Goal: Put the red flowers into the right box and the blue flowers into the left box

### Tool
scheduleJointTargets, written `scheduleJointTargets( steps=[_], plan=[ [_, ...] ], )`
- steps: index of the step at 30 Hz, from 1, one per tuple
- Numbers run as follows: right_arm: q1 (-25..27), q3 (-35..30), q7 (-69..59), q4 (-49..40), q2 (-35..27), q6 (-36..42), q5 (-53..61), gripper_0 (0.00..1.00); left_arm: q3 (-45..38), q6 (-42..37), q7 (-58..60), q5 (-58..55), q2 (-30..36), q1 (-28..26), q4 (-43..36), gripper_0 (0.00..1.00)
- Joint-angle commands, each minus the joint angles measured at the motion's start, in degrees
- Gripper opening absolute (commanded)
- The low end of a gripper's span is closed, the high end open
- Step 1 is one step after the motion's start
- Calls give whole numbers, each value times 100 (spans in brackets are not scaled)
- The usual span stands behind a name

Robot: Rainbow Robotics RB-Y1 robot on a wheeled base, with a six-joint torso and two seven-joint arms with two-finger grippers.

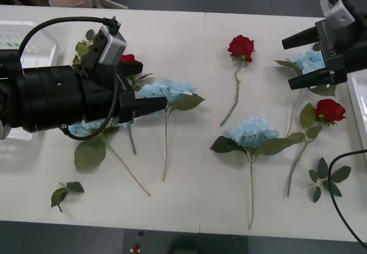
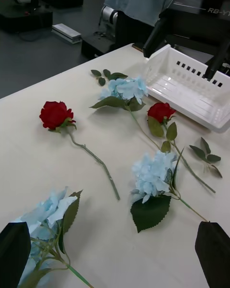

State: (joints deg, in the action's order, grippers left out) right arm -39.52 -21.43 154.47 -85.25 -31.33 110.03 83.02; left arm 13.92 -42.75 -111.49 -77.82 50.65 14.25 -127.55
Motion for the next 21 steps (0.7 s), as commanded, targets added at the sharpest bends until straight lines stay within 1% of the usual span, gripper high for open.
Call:
scheduleJointTargets(
  steps=[1, 21],
  plan=[
    [-144, -2, 53, -132, -57, -3, -23, 100, -109, 73, 172, -58, 68, 25, -164, 100],
    [-144, -2, 53, -132, -57, -3, -23, 100, -109, 73, 172, -58, 68, 25, -164, 100]
  ],
)
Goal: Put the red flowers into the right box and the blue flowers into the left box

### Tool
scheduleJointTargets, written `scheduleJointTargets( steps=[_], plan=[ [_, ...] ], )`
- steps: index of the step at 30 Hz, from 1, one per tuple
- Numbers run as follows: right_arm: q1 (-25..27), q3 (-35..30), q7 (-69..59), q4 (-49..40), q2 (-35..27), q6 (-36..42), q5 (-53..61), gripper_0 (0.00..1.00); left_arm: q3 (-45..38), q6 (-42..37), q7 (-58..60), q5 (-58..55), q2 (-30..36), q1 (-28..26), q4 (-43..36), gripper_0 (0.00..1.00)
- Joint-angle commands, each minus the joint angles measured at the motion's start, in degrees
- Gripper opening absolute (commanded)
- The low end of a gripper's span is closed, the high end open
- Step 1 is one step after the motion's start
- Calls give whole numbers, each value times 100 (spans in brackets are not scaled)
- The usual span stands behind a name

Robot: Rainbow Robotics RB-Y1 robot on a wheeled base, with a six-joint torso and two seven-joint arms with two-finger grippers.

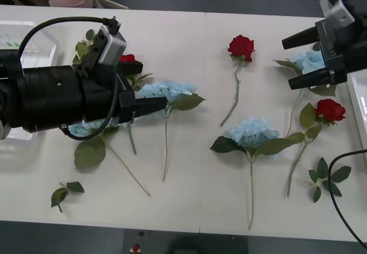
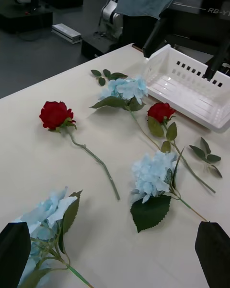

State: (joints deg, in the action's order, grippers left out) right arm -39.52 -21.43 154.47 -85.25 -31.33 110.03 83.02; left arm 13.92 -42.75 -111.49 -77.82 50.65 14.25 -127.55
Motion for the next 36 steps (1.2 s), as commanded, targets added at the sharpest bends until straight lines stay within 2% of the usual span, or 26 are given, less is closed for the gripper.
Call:
scheduleJointTargets(
  steps=[1, 36],
  plan=[
    [-144, -2, 53, -132, -57, -3, -23, 100, -109, 73, 172, -58, 68, 25, -164, 100],
    [-144, -2, 53, -132, -57, -3, -23, 100, -109, 73, 172, -58, 68, 25, -164, 100]
  ],
)
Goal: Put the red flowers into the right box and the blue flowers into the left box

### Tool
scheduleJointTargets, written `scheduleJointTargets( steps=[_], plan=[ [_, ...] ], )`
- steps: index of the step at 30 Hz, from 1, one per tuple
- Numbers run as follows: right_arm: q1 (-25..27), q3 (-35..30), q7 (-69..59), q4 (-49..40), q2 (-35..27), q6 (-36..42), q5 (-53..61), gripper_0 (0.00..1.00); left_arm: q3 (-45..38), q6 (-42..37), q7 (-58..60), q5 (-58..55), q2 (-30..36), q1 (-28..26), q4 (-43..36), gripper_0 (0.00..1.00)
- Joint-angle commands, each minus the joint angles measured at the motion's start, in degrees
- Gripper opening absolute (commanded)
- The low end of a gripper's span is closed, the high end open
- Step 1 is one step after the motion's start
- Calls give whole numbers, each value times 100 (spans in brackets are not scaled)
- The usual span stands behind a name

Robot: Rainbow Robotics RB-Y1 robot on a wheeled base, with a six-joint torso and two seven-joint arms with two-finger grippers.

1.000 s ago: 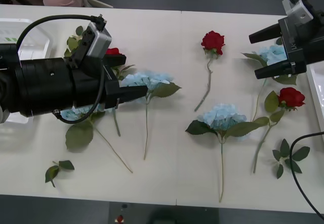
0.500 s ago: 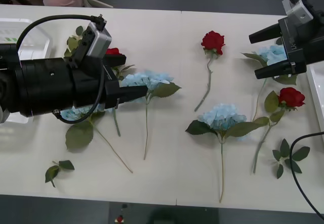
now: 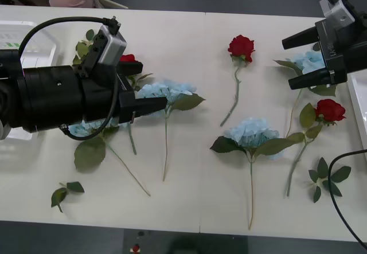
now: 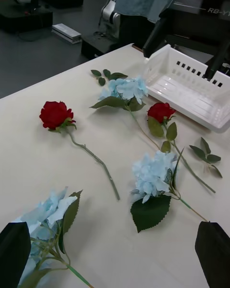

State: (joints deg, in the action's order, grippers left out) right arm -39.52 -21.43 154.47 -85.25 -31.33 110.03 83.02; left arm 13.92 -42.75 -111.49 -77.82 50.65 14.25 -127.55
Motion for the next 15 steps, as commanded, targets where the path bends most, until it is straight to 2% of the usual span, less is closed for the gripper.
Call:
scheduleJointTargets(
  steps=[1, 15],
  plan=[
    [-144, -2, 53, -132, -57, -3, -23, 100, -109, 73, 172, -58, 68, 25, -164, 100],
    [-144, -2, 53, -132, -57, -3, -23, 100, -109, 73, 172, -58, 68, 25, -164, 100]
  ],
)
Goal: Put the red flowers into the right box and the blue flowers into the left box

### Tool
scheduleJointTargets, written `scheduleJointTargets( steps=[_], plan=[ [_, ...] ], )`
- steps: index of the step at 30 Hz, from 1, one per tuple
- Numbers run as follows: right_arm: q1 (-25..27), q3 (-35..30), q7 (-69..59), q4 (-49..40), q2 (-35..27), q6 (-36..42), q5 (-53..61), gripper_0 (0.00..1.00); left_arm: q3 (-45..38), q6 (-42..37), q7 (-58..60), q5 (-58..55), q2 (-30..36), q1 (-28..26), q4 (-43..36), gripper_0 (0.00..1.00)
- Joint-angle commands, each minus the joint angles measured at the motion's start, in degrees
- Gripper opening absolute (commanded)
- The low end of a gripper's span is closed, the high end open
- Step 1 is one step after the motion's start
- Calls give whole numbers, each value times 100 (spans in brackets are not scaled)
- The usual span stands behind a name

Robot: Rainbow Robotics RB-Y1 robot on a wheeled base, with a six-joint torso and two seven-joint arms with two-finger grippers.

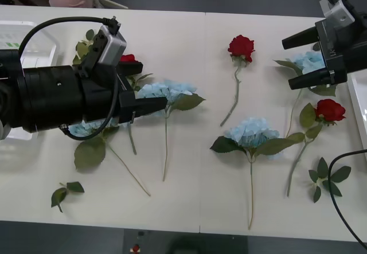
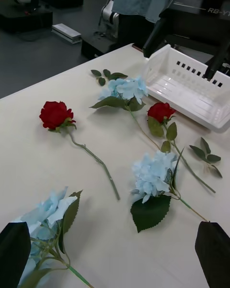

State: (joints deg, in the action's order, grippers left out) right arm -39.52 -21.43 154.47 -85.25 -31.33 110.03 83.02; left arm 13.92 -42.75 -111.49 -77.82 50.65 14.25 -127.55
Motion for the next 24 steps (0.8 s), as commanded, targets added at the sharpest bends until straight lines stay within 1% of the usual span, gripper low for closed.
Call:
scheduleJointTargets(
  steps=[1, 7, 8, 10, 15, 20, 22, 24],
  plan=[
    [-144, -2, 53, -132, -57, -3, -23, 100, -109, 73, 172, -58, 68, 25, -164, 100],
    [-144, -2, 53, -132, -57, -3, -23, 100, -109, 73, 172, -58, 68, 25, -164, 100],
    [181, 86, 53, -17, 31, -3, -67, 100, 14, 91, 172, -75, -20, -115, -85, 100],
    [225, 103, 53, -26, 4, -3, -58, 100, -30, 188, 172, -128, -3, -107, -120, 100],
    [190, 350, -75, -149, -242, -3, -102, 100, -302, 530, 233, -743, 402, -115, -24, 100],
    [181, 780, -1235, -334, -514, -139, -313, 100, -628, 530, 251, -1447, 1079, -1, 565, 100],
    [190, 938, -1727, -457, -576, -210, -436, 100, -628, 530, 233, -1658, 1246, 34, 873, 100],
    [190, 1088, -2307, -580, -637, -227, -594, 100, -628, 530, 207, -1675, 1263, 78, 1180, 100]
  ],
)
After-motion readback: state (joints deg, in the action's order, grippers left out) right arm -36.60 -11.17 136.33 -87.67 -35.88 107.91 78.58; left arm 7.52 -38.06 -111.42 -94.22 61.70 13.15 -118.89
